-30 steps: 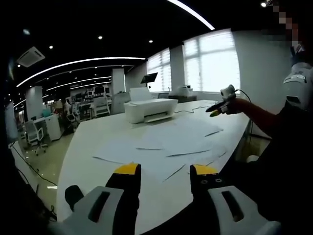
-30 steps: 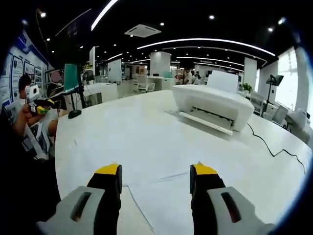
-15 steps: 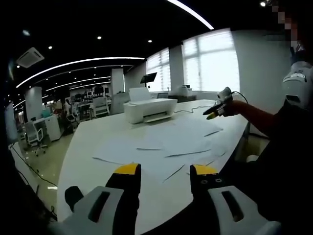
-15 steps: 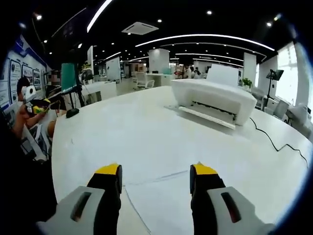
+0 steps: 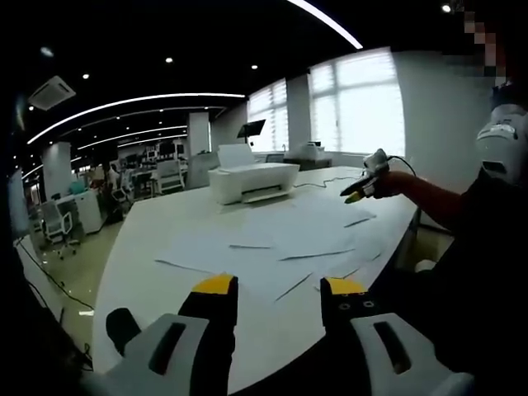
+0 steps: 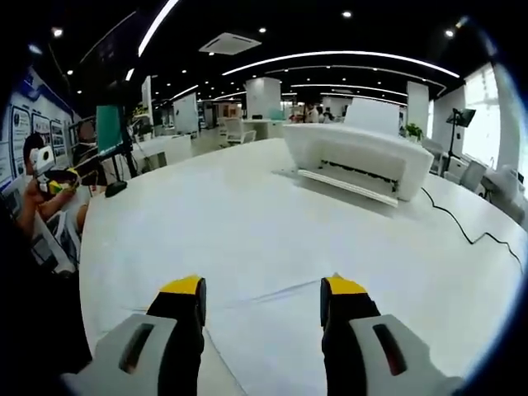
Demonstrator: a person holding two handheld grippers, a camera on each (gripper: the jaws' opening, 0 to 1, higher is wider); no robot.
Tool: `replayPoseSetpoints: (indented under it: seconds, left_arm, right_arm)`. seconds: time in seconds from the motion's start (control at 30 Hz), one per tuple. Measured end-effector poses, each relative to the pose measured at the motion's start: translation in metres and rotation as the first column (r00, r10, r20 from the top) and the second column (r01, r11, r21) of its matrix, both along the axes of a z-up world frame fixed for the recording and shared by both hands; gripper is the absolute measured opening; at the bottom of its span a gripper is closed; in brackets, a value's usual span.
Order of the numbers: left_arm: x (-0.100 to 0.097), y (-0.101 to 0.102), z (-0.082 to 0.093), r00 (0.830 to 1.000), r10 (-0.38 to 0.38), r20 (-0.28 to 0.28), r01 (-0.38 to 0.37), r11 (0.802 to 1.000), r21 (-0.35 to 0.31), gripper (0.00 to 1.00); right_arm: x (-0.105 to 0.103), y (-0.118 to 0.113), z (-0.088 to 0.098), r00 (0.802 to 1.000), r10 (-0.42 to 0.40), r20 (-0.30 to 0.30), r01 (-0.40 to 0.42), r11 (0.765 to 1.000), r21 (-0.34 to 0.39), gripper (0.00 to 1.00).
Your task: Organize the stack of printing papers by aligning and flattening the scattered papers on the table
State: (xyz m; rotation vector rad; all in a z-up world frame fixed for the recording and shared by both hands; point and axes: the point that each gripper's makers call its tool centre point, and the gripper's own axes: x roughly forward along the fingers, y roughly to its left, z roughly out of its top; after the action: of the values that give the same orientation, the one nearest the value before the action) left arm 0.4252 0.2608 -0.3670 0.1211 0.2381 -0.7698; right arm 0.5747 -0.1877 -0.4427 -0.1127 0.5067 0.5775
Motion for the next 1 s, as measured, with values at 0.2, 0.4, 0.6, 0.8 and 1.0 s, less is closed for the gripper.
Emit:
replayPoseSetpoints:
  seconds: [0.2,0.4,0.6,0.8,1.0]
  left_arm:
    - [0.001,0.001,-0.001,1.0,0.003,-0.005,-0.003,1.0,0.0,0.45]
    - [0.001,0.0,-0.002,1.0,0.001,-0.007,-0.001,1.0,-0.001,0.45]
    - [0.001,0.001,-0.004,1.0,0.004,-0.011,-0.004,1.0,-0.002,0.45]
    - [0.001,0.003,-0.004,1.0,0.006,-0.013,-0.006,1.0,-0.003,0.45]
    - [0.001,0.002,-0.005,1.0,0.005,-0.014,-0.005,1.0,-0.002,0.45]
  right_arm:
    - [0.004,-0.001,-0.007,1.0,-0.009,-0.011,0.009,1.0,0.009,0.52]
    - [0.008,0.001,-0.013,1.0,-0.012,-0.018,0.013,0.999,0.035,0.52]
    - [0.012,0.0,-0.018,0.999,-0.024,-0.029,0.024,0.999,0.028,0.52]
    - [0.017,-0.003,-0.024,0.999,-0.036,-0.035,0.036,0.999,0.013,0.53]
    - [0.024,-0.001,-0.028,0.998,-0.041,-0.037,0.042,0.999,0.006,0.53]
